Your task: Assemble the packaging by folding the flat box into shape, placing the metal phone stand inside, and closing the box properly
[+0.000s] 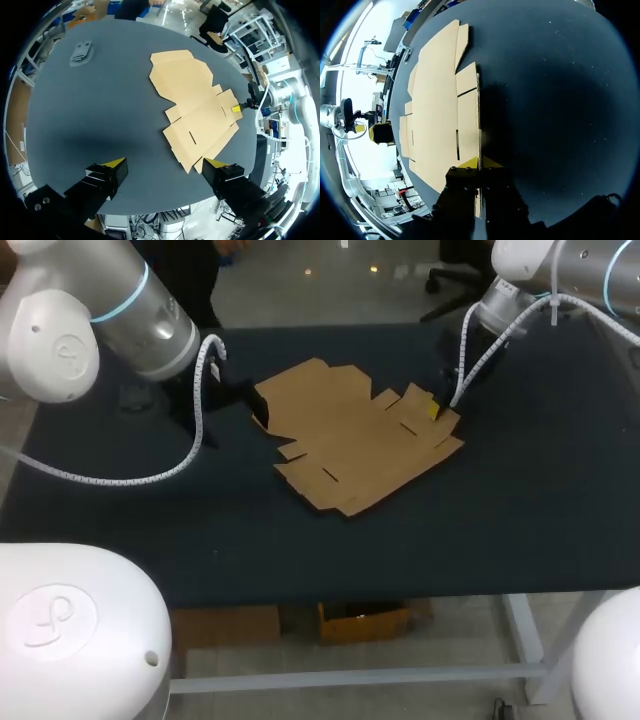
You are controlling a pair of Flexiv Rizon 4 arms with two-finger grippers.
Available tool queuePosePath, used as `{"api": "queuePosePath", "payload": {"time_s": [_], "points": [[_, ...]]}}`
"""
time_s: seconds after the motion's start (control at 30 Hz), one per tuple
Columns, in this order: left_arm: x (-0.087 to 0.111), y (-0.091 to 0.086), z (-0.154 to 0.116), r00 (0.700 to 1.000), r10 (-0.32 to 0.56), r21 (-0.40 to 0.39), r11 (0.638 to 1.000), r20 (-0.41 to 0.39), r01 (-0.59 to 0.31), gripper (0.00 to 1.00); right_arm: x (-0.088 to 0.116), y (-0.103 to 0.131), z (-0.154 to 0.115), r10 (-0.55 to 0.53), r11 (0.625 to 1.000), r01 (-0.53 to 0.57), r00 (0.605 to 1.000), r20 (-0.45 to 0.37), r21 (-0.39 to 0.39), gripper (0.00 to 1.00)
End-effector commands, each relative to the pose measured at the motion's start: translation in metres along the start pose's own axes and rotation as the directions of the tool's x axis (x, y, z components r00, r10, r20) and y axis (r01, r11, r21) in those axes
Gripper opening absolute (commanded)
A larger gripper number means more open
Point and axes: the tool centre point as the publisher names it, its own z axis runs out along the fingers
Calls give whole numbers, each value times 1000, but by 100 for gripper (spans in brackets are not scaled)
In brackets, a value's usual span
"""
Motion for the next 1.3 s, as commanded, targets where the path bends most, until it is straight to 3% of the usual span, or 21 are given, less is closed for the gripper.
{"api": "queuePosePath", "payload": {"time_s": [0.03,0.47,1.0,1.1,1.13,1.17,1.3], "points": [[-1,2,1,1000,-3,3,1000,1,3,100,3,-13,-2,20,998,-20,1000,0,-63,0],[-7,5,1,999,-53,-36,998,2,53,100,29,-52,8,92,956,-106,994,-63,-272,0],[-17,7,-2,997,-70,-39,997,-9,70,100,45,-81,27,183,898,-210,977,-106,-388,0],[-18,8,-1,997,-74,-39,997,-9,73,100,51,-84,27,188,894,-212,977,-101,-395,46],[-19,8,-1,997,-75,-39,996,-9,74,100,52,-85,27,183,895,-212,977,-111,-392,84],[-19,8,-1,997,-75,-39,996,-10,75,100,53,-87,26,182,895,-212,977,-112,-392,100],[-20,9,-1,997,-76,-40,996,-10,76,100,49,-88,16,194,900,-218,976,-101,-377,100]]}}
